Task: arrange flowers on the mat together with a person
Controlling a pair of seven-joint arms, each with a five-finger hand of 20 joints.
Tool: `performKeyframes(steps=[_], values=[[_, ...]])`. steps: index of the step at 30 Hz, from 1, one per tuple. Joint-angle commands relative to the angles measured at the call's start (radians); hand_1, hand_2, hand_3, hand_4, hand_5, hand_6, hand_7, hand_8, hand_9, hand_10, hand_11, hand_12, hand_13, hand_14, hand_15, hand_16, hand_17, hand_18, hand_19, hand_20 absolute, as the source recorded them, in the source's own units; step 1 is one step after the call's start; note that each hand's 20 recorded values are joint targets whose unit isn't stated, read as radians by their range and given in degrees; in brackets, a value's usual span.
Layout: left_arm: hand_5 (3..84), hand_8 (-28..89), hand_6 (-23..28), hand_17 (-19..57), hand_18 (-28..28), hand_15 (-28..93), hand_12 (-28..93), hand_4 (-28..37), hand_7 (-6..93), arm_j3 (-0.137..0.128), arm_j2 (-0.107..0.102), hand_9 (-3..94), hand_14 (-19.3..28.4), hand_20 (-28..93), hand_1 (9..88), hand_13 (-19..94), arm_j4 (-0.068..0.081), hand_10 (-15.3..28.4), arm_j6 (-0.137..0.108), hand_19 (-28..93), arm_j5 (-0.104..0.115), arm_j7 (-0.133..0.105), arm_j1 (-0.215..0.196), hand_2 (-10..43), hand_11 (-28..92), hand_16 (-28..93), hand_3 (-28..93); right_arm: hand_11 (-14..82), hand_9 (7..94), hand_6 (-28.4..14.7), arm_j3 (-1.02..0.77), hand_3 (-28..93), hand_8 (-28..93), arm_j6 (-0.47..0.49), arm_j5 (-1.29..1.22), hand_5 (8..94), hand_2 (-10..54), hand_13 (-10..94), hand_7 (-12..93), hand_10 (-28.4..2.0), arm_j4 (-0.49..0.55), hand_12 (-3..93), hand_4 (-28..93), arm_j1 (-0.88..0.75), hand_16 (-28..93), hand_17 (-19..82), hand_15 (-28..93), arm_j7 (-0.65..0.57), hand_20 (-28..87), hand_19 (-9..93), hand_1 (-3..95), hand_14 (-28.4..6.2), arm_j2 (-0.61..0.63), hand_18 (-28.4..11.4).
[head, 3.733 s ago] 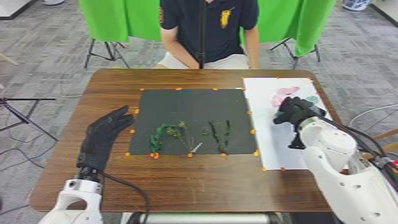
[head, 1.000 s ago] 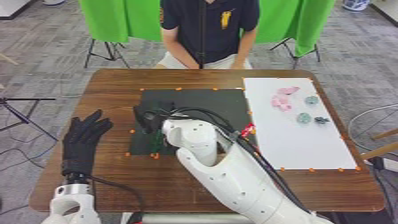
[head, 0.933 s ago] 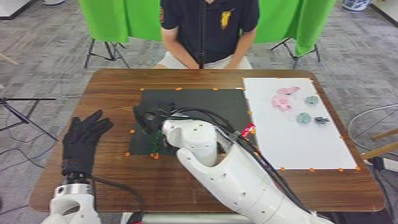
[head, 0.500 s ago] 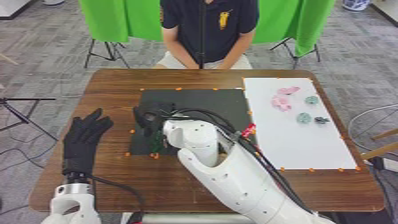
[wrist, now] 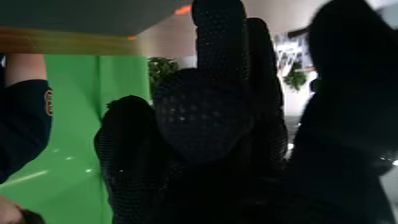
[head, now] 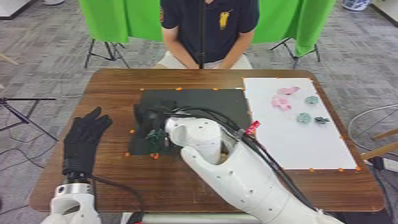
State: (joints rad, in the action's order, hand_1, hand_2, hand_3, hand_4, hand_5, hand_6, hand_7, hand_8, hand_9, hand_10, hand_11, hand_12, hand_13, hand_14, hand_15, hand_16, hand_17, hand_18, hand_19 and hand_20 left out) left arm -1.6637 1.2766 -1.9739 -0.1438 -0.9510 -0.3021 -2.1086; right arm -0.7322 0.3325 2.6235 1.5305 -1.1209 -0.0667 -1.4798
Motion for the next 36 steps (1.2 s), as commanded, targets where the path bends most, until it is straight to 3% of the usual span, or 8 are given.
performKeyframes(steps=[1,2,4,9,13,23,29,36], values=[[45.5,-8,3.7,6.7,12.0,12,13,-28.3,13.7,-0.001,0.019,47.9,16.5,17,16.4,38,0.002,13.3,0.018,6,-0.035,0.022,-0.005,12.0,16,1,65,15.4,93.3,4.3,-0.231,-8,-14,-0.176,-0.270,71.3,-9.5,94,15,-10.9,0.293,15.9,51,-0.058,22,73,56,-0.071,38,93,60.3,-0.6,0.118,-9.7],[45.9,-8,4.1,6.6,12.0,12,13,-28.3,13.0,0.000,0.017,47.8,16.7,17,16.5,39,-0.001,13.6,0.014,6,-0.045,0.015,-0.008,12.1,16,1,65,15.7,92.7,4.1,-0.275,49,-13,-0.217,-0.344,70.5,-9.5,94,15,-10.5,0.336,16.5,-9,-0.091,20,72,56,-0.081,37,93,45.4,-0.2,0.140,-8.6],[46.2,-7,4.4,6.4,12.1,11,13,-28.3,12.4,-0.011,0.016,47.9,16.9,17,17.5,39,-0.012,13.9,0.022,6,-0.072,0.027,-0.017,11.7,16,1,65,16.1,92.2,3.8,-0.374,64,-12,-0.291,-0.542,70.3,-9.5,94,15,-10.4,0.405,16.8,-25,-0.178,20,72,54,-0.068,34,93,41.9,-0.4,0.172,-7.7],[46.6,-6,4.5,6.1,12.1,11,13,-27.0,11.8,-0.014,0.015,48.0,16.8,17,22.0,39,-0.020,13.9,0.034,7,-0.119,0.040,-0.015,5.7,16,2,67,24.1,88.6,2.5,-0.633,60,6,-0.295,-1.091,76.1,-3.3,92,24,-10.4,0.504,20.5,-21,-0.427,30,61,37,0.006,28,88,43.7,-3.4,0.199,-9.8],[46.7,-6,4.5,5.9,12.1,11,13,-25.0,11.7,0.003,0.021,48.0,16.8,17,22.6,39,-0.035,13.9,0.043,7,-0.144,0.023,-0.019,4.6,16,2,66,30.1,82.3,1.5,-0.742,62,14,-0.358,-1.378,73.5,-2.0,78,35,-10.9,0.547,26.6,-20,-0.636,31,45,45,0.130,39,83,45.0,-8.8,0.203,-14.6],[47.1,-6,4.7,6.0,11.9,11,13,-23.8,11.9,0.072,0.015,48.2,16.8,17,23.5,39,-0.047,13.9,0.108,8,-0.216,0.037,0.026,3.7,16,2,65,39.8,77.4,1.0,-0.850,74,7,-0.552,-1.379,73.1,5.3,64,40,-12.4,0.556,29.5,-22,-0.993,30,33,48,0.395,52,69,32.5,-12.1,0.093,-16.3],[47.3,-6,4.8,6.1,11.9,11,13,-23.5,11.8,0.080,0.013,48.2,16.9,17,23.8,39,-0.052,13.9,0.108,8,-0.218,0.034,0.025,3.7,17,2,65,17.8,68.8,1.1,-0.888,77,-11,-0.412,-1.368,64.9,9.5,60,25,-14.6,0.544,21.2,-19,-1.045,27,33,30,0.424,43,53,21.6,-13.4,0.065,-14.9],[47.4,-6,4.7,6.2,11.9,11,13,-23.4,12.1,0.084,0.008,48.4,16.8,17,23.8,39,-0.060,13.9,0.106,8,-0.220,0.025,0.028,3.6,17,2,65,14.5,67.0,0.8,-0.899,77,-10,-0.382,-1.360,64.1,8.8,57,22,-14.9,0.542,19.5,-19,-1.043,27,32,23,0.415,40,40,18.7,-13.4,0.063,-14.6]])
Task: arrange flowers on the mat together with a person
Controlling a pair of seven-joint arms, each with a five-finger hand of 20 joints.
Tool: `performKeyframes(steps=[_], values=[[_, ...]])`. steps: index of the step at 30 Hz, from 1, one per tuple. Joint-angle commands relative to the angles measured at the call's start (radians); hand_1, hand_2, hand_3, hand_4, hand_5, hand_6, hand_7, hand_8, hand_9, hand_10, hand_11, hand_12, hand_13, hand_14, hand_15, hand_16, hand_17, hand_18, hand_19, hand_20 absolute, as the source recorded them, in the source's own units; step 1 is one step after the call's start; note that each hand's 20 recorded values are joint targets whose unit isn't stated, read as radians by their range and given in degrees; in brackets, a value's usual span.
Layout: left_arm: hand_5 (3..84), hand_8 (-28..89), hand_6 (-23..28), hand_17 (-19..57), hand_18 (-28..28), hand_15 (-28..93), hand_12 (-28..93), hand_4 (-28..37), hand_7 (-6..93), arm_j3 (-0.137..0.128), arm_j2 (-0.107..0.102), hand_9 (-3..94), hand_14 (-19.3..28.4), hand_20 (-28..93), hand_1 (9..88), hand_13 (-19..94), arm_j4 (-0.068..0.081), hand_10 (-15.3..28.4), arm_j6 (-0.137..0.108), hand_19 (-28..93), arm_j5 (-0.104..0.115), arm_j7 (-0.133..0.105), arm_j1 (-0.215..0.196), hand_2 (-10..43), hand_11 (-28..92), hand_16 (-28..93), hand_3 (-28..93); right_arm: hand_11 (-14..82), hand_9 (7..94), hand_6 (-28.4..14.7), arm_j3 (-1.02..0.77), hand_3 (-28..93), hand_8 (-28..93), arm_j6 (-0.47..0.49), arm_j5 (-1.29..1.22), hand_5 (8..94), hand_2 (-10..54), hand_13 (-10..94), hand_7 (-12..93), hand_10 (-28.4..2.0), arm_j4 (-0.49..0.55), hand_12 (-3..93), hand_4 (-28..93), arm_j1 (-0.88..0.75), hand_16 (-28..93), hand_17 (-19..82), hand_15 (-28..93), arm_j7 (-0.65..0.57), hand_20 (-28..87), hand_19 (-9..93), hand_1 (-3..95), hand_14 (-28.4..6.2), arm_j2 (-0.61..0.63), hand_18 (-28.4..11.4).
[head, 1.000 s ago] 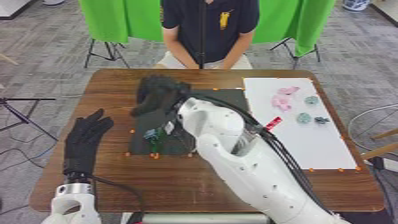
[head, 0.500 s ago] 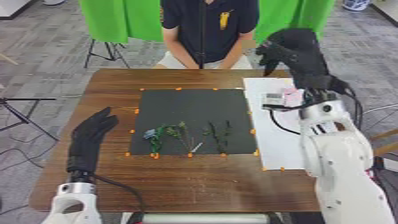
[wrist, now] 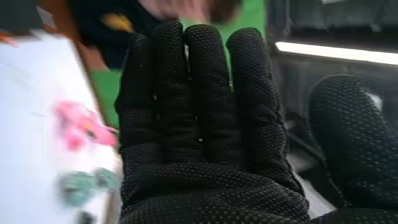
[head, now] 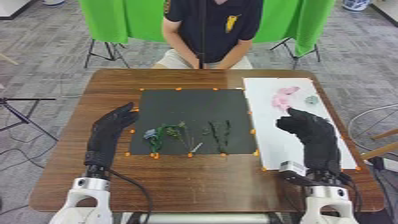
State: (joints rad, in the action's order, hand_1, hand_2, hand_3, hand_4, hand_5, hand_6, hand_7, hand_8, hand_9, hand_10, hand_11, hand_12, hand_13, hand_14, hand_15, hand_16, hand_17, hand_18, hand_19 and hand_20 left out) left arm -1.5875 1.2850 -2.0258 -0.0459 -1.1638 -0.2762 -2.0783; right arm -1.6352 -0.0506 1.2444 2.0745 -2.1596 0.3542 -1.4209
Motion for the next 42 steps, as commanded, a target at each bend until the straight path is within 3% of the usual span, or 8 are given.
performKeyframes(steps=[1,3,5,9,13,16,26,42], values=[[47.3,-6,4.7,6.1,11.9,11,13,-23.4,12.2,0.008,-0.001,48.3,16.8,17,23.9,39,-0.008,13.9,0.009,8,-0.005,-0.001,-0.002,3.6,17,2,65,14.4,67.0,0.8,0.001,77,-10,0.014,0.014,64.1,8.7,57,22,-14.9,0.000,19.3,-19,-0.007,27,32,22,-0.012,40,39,18.5,-13.4,0.000,-14.6],[47.4,-7,4.7,6.1,11.9,11,13,-23.4,12.1,0.010,-0.003,48.3,16.8,17,23.8,39,-0.008,13.9,0.006,8,-0.004,-0.002,-0.001,3.5,17,2,65,13.3,66.6,0.7,-0.010,77,-10,0.058,0.002,63.9,8.6,57,21,-14.8,-0.001,18.6,-19,-0.005,27,31,20,-0.029,40,36,18.2,-13.5,-0.010,-14.8],[47.4,-7,4.7,6.2,11.9,12,13,-23.4,12.1,0.011,-0.002,48.3,16.8,17,23.8,39,-0.010,13.9,0.006,8,-0.004,-0.001,-0.001,3.4,17,2,65,9.9,65.1,0.8,-0.028,77,-9,0.127,-0.010,61.8,8.4,56,18,-14.6,0.000,17.5,-18,-0.008,26,31,16,-0.051,40,22,18.0,-13.2,-0.019,-13.5],[47.3,-7,4.8,6.1,11.9,12,13,-23.4,12.0,0.010,-0.004,48.3,16.7,17,23.8,39,-0.025,13.9,0.009,8,-0.002,0.006,-0.017,3.4,17,2,65,7.0,55.3,-0.1,-0.031,78,-8,0.156,-0.010,51.4,7.2,44,12,-15.1,-0.003,14.9,-19,0.003,20,26,12,-0.068,36,8,16.4,-12.6,-0.024,-13.9],[47.3,-7,4.8,6.1,11.9,12,13,-23.3,12.0,0.013,-0.003,48.3,16.7,17,23.8,39,-0.029,13.7,0.012,8,-0.003,0.005,-0.023,3.4,17,2,65,6.6,52.2,-0.3,-0.033,79,-8,0.138,-0.042,48.3,6.6,40,11,-15.4,0.003,14.2,-19,0.009,17,24,12,-0.067,34,6,15.7,-12.7,-0.034,-13.8],[47.2,-7,4.8,6.1,11.9,11,13,-23.3,11.9,0.005,-0.004,48.2,16.8,17,23.8,39,-0.042,13.7,0.006,8,0.001,0.009,-0.042,3.3,17,2,65,6.4,51.6,-0.6,-0.035,79,-8,0.145,-0.041,48.4,6.4,39,11,-15.4,0.007,14.0,-19,0.004,16,23,12,-0.065,34,6,15.0,-12.8,-0.030,-13.6],[47.2,-6,4.9,5.9,11.9,11,13,-23.1,11.6,-0.001,-0.001,48.1,16.8,17,23.9,39,-0.045,13.9,-0.010,8,0.026,0.012,-0.055,3.3,17,2,65,6.7,52.1,-0.9,-0.047,80,-8,0.127,-0.056,49.7,5.9,39,11,-15.4,0.018,14.0,-19,-0.014,15,23,12,-0.060,33,5,14.2,-12.9,-0.049,-13.4],[47.4,-6,5.0,5.8,12.0,11,13,-22.8,11.4,-0.027,0.009,48.2,17.0,17,24.0,39,-0.043,14.1,-0.019,8,0.037,0.003,-0.061,3.3,17,2,65,6.9,53.2,-0.8,-0.047,81,-8,0.099,-0.070,48.0,5.6,40,11,-15.6,0.026,14.2,-19,-0.030,15,24,13,-0.044,33,4,13.6,-13.1,-0.045,-12.8]])
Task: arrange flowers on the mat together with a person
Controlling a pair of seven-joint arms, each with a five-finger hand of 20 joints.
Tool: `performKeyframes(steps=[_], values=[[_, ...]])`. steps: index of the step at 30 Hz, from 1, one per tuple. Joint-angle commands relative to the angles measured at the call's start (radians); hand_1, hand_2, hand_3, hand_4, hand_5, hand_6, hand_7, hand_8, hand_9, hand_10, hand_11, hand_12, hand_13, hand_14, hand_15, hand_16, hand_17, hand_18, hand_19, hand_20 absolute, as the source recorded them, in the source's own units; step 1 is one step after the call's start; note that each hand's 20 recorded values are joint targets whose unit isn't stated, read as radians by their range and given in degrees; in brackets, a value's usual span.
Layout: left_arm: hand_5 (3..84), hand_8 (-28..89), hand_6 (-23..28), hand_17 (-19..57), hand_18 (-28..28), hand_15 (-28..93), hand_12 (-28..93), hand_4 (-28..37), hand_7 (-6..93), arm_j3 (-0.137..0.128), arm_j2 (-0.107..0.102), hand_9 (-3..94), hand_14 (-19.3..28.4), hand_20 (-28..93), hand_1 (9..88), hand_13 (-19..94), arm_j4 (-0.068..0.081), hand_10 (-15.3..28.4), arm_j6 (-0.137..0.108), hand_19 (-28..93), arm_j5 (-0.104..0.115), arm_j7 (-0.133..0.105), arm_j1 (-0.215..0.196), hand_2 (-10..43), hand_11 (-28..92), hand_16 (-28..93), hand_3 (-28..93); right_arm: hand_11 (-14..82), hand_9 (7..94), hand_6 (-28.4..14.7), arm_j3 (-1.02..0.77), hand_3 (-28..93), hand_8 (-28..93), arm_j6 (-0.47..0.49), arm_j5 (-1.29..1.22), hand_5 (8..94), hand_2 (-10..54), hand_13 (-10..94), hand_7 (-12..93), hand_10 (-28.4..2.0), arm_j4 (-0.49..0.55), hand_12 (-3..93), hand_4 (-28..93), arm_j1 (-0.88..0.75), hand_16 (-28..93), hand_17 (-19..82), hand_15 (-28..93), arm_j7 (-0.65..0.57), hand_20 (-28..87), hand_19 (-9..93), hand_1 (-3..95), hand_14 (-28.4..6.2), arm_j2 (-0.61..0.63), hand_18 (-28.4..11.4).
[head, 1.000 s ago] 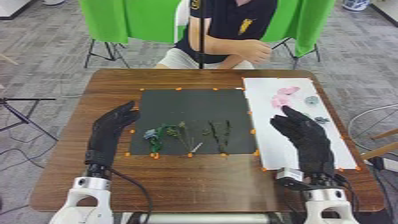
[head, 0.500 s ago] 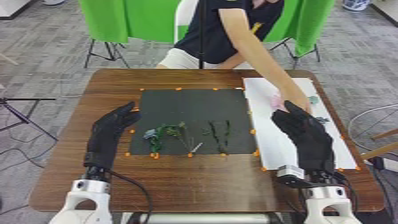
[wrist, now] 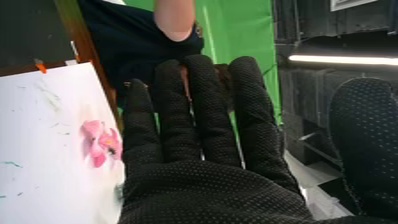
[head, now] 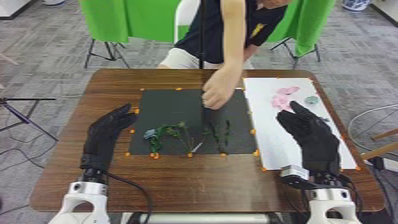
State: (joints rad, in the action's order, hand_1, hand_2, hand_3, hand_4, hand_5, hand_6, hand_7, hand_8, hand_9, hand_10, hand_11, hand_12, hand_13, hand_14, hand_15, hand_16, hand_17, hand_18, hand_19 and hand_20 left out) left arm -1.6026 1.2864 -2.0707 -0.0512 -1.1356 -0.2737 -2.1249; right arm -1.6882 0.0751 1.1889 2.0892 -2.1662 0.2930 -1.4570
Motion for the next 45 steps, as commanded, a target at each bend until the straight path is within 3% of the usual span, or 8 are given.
performKeyframes(steps=[1,10,17,33,42,45], values=[[47.4,-6,5.0,5.8,12.0,11,13,-22.8,11.3,-0.016,0.008,48.2,17.0,17,24.0,39,0.002,14.1,-0.013,8,0.007,0.000,-0.016,3.3,17,2,65,6.9,53.2,-0.8,0.005,81,-8,-0.024,-0.013,47.0,5.6,41,11,-15.7,0.012,14.2,-19,-0.024,15,24,13,0.014,33,4,13.6,-13.2,-0.009,-12.8],[47.4,-6,5.0,6.0,11.9,11,13,-22.8,11.4,-0.054,0.027,48.2,16.9,17,23.7,39,0.027,14.1,-0.046,8,-0.001,-0.007,-0.035,3.2,17,2,65,7.0,53.6,-1.0,0.006,81,-8,-0.018,-0.007,49.6,5.5,42,12,-15.6,0.007,14.5,-19,-0.018,16,24,14,0.006,33,4,13.8,-13.5,-0.006,-12.7],[47.5,-6,5.0,6.1,12.0,11,13,-22.5,11.3,-0.063,0.026,48.2,16.9,17,23.5,39,0.045,14.2,-0.073,8,0.027,-0.013,-0.041,2.5,17,2,65,7.1,54.0,-0.9,0.005,81,-8,-0.022,-0.002,50.7,4.9,42,12,-15.7,0.007,14.7,-19,-0.019,16,25,14,0.007,33,4,14.2,-13.4,-0.004,-12.6],[47.7,-6,5.1,6.2,12.0,11,13,-22.5,11.2,-0.066,0.028,48.1,17.2,17,23.4,39,0.048,14.1,-0.065,8,0.035,-0.016,-0.043,2.3,17,2,65,7.7,56.0,-0.8,-0.010,82,-8,-0.017,0.011,51.5,3.1,44,13,-15.7,0.005,15.3,-19,-0.001,17,25,15,0.012,34,4,14.7,-13.5,0.002,-12.8],[47.7,-6,5.1,5.8,12.2,11,13,-22.2,11.2,-0.065,0.029,48.2,17.2,17,23.4,39,0.046,14.1,-0.070,8,0.043,-0.021,-0.050,2.2,17,2,65,8.1,58.5,-1.0,-0.093,82,-8,-0.061,0.028,54.1,1.8,47,13,-15.6,-0.008,16.2,-19,0.085,18,25,15,0.058,35,5,15.4,-13.6,0.130,-12.8],[47.7,-6,5.1,5.8,12.2,11,13,-22.2,11.2,-0.064,0.029,48.2,17.2,17,23.4,39,0.046,14.1,-0.071,8,0.044,-0.021,-0.048,2.3,17,2,65,7.9,58.0,-1.0,-0.121,81,-8,-0.177,0.082,54.4,1.2,47,14,-15.7,-0.004,16.4,-19,0.127,18,26,15,0.058,35,5,16.0,-13.6,0.206,-12.9]])
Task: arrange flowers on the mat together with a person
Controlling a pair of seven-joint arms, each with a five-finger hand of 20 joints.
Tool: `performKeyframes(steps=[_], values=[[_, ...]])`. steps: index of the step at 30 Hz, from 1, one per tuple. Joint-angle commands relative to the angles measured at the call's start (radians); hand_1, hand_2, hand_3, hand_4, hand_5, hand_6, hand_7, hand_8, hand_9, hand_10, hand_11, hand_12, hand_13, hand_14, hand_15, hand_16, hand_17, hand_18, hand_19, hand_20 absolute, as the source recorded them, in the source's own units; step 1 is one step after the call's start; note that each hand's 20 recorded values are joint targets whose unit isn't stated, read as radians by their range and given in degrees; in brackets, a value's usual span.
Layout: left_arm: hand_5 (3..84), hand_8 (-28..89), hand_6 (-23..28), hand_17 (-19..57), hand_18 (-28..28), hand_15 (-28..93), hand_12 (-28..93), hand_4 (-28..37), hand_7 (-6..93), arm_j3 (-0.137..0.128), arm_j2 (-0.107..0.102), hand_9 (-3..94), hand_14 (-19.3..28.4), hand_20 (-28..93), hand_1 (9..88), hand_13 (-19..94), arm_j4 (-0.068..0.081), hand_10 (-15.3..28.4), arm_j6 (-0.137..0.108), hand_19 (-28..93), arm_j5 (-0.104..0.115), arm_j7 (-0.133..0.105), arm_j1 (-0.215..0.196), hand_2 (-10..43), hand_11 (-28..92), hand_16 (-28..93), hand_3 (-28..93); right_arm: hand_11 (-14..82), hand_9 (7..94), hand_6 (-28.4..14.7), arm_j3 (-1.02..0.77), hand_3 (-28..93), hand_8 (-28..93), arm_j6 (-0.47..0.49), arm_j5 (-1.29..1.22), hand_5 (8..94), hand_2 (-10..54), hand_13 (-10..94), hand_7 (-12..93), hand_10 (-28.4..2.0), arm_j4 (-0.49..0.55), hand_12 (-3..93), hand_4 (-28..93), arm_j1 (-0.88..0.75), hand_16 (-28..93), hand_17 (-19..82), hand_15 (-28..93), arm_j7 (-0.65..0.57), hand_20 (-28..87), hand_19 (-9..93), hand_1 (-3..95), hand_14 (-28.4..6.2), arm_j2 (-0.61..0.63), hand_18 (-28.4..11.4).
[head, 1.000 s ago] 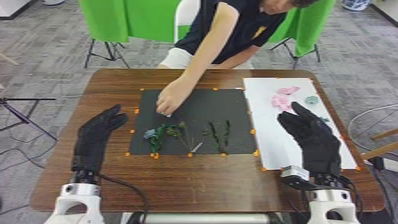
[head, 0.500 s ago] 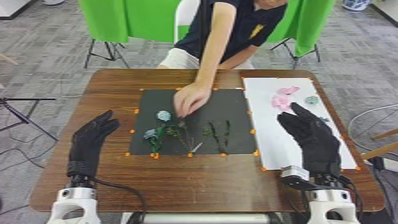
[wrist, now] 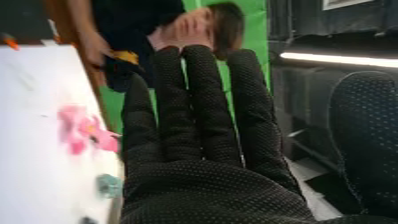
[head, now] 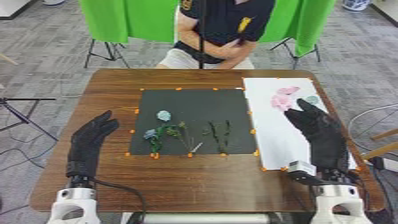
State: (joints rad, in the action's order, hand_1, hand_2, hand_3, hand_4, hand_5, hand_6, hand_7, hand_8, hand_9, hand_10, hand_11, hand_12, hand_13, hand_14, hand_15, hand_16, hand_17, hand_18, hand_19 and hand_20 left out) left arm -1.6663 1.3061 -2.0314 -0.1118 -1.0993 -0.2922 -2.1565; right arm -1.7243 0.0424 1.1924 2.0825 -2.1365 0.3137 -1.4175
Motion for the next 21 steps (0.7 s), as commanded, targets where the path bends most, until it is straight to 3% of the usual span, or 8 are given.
performKeyframes(steps=[1,5,8,10,13,15,21], values=[[47.7,-6,5.1,5.8,12.2,11,13,-22.2,11.2,0.000,0.009,48.2,17.2,17,23.4,39,0.005,14.1,-0.013,8,0.007,-0.005,-0.019,2.2,17,2,65,7.8,57.6,-1.1,-0.094,81,-8,-0.187,0.111,54.6,0.3,47,14,-15.7,-0.003,16.4,-19,0.116,18,26,15,0.039,35,6,17.0,-13.6,0.193,-13.1],[47.7,-6,5.0,5.8,12.2,11,13,-22.1,11.4,-0.001,0.004,48.1,17.2,17,23.3,39,0.001,14.1,-0.017,8,0.012,-0.003,-0.023,2.3,17,2,65,7.9,55.9,-1.3,-0.127,78,-9,-0.357,0.468,55.0,-4.5,48,15,-15.4,-0.002,16.9,-18,0.179,19,28,15,-0.214,40,15,20.8,-13.6,0.310,-13.1],[47.7,-6,5.1,5.8,12.2,11,13,-22.2,11.2,-0.001,0.002,48.1,17.1,17,23.4,39,-0.002,14.1,-0.021,8,0.011,-0.002,-0.027,2.3,17,2,65,8.4,54.4,-1.8,-0.120,76,-8,-0.339,0.736,54.2,-8.2,50,15,-15.1,-0.065,17.7,-17,0.243,21,29,15,-0.337,41,27,24.6,-12.9,0.405,-13.5],[47.7,-6,5.1,5.7,12.2,11,13,-22.1,11.2,-0.001,0.002,48.1,17.1,17,23.4,39,-0.003,14.1,-0.024,8,0.010,-0.002,-0.028,2.4,17,2,65,8.7,54.1,-2.2,-0.127,75,-8,-0.239,0.905,53.5,-9.4,54,14,-15.1,-0.086,18.3,-18,0.271,23,30,17,-0.426,43,40,27.0,-13.2,0.444,-14.4],[47.7,-6,5.1,5.7,12.2,11,13,-22.0,11.1,0.002,0.000,48.1,17.2,17,23.4,39,-0.005,14.1,-0.024,8,0.012,-0.002,-0.028,2.4,17,2,65,9.4,53.5,-2.4,-0.073,73,-8,-0.102,1.093,53.8,-9.5,56,14,-16.4,-0.126,18.2,-19,0.329,23,32,21,-0.564,42,49,28.9,-13.5,0.513,-15.4],[47.7,-6,5.1,5.7,12.2,11,13,-22.0,11.1,0.003,0.000,48.1,17.1,17,23.4,39,-0.005,14.1,-0.022,8,0.011,0.000,-0.027,2.4,17,2,65,9.0,53.7,-2.5,-0.047,72,-8,0.014,1.153,54.1,-9.5,58,14,-17.3,-0.154,17.8,-19,0.363,24,33,24,-0.615,42,52,29.7,-13.7,0.538,-15.9],[47.4,-6,5.1,5.7,12.2,11,13,-21.9,10.9,0.004,0.000,48.0,17.2,17,23.4,39,-0.005,14.1,-0.021,8,0.011,0.003,-0.025,2.4,17,2,65,11.0,62.5,-2.2,0.063,70,-8,0.186,1.274,55.7,-9.5,67,12,-18.1,-0.257,17.0,-21,0.441,22,39,29,-0.679,41,61,31.5,-12.4,0.592,-17.0]])
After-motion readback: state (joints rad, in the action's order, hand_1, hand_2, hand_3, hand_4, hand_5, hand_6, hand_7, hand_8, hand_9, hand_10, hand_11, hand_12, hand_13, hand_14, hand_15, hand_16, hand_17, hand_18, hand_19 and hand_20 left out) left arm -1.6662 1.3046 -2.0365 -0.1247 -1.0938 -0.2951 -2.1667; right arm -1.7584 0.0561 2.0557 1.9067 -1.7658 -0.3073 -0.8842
